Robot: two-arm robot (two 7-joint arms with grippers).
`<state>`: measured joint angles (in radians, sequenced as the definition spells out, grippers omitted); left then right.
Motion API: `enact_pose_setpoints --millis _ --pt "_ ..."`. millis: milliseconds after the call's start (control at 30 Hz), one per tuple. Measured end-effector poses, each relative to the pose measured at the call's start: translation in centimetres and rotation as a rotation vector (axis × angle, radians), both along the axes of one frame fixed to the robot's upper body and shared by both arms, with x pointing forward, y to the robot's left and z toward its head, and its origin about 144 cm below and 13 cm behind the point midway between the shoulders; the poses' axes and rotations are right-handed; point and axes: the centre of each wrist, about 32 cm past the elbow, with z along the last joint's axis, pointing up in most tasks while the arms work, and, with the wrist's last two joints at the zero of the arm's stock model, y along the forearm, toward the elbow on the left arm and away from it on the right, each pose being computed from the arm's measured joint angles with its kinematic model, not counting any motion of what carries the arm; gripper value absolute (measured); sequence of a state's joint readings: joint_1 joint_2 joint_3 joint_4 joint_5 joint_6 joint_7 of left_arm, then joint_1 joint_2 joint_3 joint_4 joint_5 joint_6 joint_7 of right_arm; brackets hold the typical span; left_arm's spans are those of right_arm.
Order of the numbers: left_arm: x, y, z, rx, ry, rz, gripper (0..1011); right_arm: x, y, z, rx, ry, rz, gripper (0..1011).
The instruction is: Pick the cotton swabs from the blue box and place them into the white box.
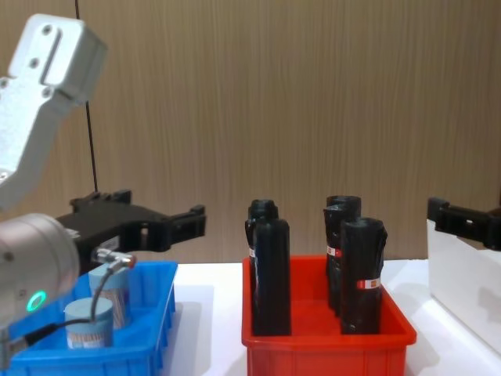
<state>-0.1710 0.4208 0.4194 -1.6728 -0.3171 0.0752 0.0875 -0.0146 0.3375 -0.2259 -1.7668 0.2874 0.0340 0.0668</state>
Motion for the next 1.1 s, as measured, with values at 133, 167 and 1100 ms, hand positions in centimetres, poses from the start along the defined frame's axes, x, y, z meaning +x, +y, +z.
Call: enact_pose_setpoints --millis 133,167,1100 --pt "-0.2 0.4 -0.1 -0.019 0.022 0.033 1003 0.0 0.0 0.0 0.000 0.000 0.000 1002" --pt "-0.3 0.6 -0.1 -0.026 0.031 0.045 1003 0.0 0.0 0.0 0.000 0.000 0.000 1002" --pt "2.4 3.9 -1.4 -0.106 0.174 0.142 1003 0.0 0.0 0.0 0.000 0.000 0.000 1002"
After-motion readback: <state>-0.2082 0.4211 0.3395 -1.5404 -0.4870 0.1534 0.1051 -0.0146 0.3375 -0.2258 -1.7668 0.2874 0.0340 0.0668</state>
